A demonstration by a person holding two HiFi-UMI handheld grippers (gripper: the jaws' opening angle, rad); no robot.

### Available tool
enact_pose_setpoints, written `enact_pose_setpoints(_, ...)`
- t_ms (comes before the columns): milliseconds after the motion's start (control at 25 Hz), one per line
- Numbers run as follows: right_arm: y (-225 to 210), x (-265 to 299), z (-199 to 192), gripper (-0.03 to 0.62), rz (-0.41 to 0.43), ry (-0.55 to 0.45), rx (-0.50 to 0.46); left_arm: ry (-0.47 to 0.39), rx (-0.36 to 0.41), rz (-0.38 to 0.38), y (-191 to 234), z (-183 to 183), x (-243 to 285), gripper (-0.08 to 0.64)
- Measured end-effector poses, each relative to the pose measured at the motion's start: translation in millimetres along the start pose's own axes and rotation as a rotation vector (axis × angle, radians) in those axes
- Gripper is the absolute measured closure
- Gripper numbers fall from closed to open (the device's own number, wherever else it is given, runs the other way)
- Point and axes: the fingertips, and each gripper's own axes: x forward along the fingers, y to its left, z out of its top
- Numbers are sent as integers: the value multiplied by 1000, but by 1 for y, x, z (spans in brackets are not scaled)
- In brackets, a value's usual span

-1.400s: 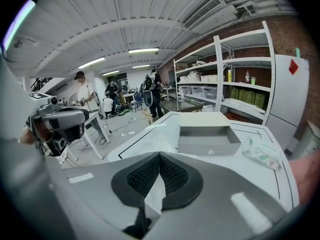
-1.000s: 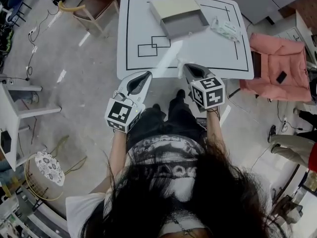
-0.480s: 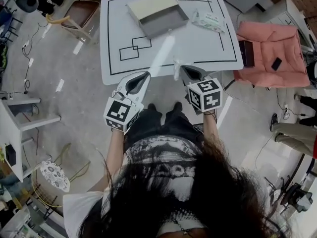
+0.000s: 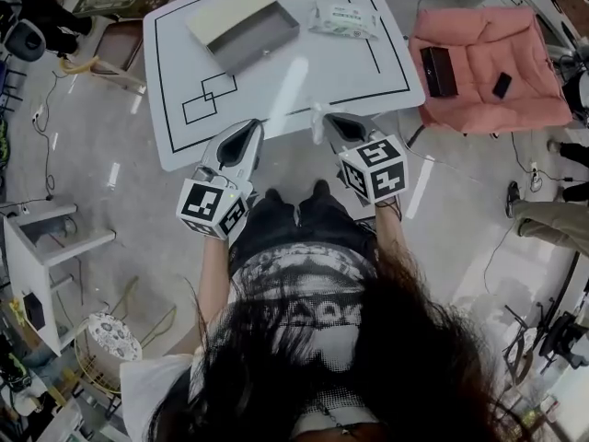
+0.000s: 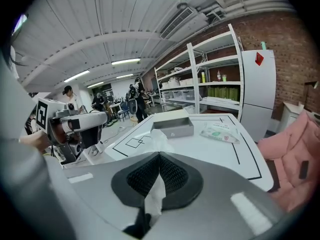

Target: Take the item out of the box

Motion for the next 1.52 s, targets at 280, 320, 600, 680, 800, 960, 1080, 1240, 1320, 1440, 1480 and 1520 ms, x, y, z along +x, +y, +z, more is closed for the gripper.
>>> enact_pose_setpoints(280,-45,-30,-2,586,-2,-42,10,-3,18,6,-29,5,38,560)
enact_pose_setpoints(320,-50,-32,-3,586,0,-45,7,-5,20,9,-33,6,42,560)
enact_pose_setpoints(600,-77,-44,-5,586,34,-51,-22,-12,17,40,-54,3,66,560)
enact_pose_setpoints(680,-80,-47,-7,586,49,-46,-37,-13,17,52,-59,1,68,560)
enact_pose_setpoints(800,-84,-47,-9,586,68,-42,-54,-16,18,70,-63,-1,70,560)
enact_pose_setpoints(960,-86,-46,-10,586,89,-33,-77,-22,18,87,-65,1,73,560)
enact_pose_setpoints(1080,-86,-46,-10,586,105,-29,-93,-27,21,96,-67,4,76,560)
enact_pose_setpoints(1240,-82,-49,-12,586,126,-32,-101,-24,23,99,-73,4,77,560)
enact_pose_setpoints(1320,-82,-52,-14,586,132,-29,-105,-17,24,99,-78,2,77,560)
enact_pose_setpoints(1440,-82,-57,-16,586,140,-31,-109,-16,26,102,-84,0,75,560)
enact_pose_setpoints(1480,-82,-59,-16,586,141,-35,-109,-16,30,102,-85,1,75,560)
enact_pose_setpoints(1520,-83,-61,-16,586,141,-40,-108,-16,35,101,-87,2,75,560)
